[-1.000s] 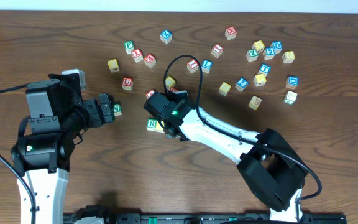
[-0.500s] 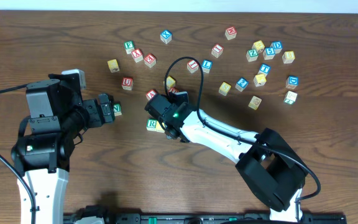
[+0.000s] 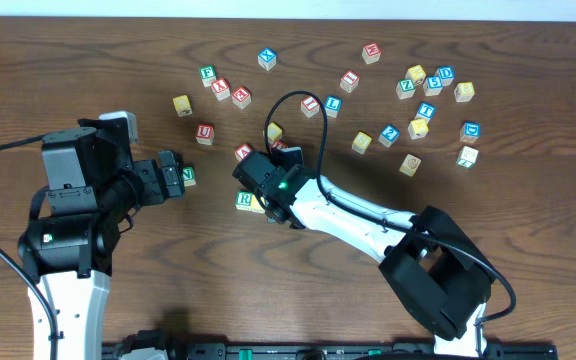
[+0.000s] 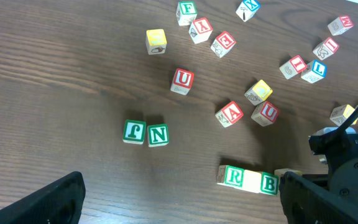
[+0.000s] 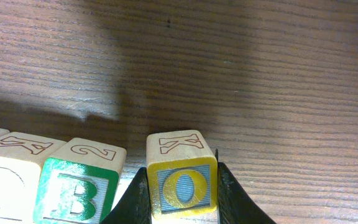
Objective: Spell out ROBOT
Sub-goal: 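Lower the yellow O block onto the table right of the green B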
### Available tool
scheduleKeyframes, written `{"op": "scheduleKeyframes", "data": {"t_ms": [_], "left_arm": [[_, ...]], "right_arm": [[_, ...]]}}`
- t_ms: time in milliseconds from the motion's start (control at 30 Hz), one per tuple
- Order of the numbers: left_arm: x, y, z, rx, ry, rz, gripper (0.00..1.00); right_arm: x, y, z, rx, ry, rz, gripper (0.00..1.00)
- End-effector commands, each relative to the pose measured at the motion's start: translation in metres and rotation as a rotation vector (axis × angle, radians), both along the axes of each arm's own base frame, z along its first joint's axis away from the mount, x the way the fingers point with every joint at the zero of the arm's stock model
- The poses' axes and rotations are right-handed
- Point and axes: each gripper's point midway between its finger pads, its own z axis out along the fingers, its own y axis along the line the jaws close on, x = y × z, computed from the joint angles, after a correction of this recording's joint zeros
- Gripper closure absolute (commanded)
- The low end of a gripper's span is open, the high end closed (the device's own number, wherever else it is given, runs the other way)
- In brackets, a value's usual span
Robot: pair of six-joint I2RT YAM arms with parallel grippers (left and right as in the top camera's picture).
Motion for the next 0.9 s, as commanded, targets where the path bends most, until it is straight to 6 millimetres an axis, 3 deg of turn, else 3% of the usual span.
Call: {"op": "scheduleKeyframes", "data": {"t_ms": [0,533,867], "left_arm": [[0.0025,-0.0006,0.0087,0.003,-0.022,-0.014,0.02],[0.0025,-0.0006,0.0087,0.003,-0.022,-0.014,0.02],[0.0025,-0.0006,0.0087,0.003,-0.022,-0.014,0.02]], "right_arm": [[-0.0053,-0.0002,-0.0068,0.002,0.02,-0.01,0.83],[-0.0067,-0.0012,-0.0072,0.002,0.026,-0.023,0.67],[-0.0066,-0.0012,-0.0071,0.003,0.025,-0.023,0.66]]}}
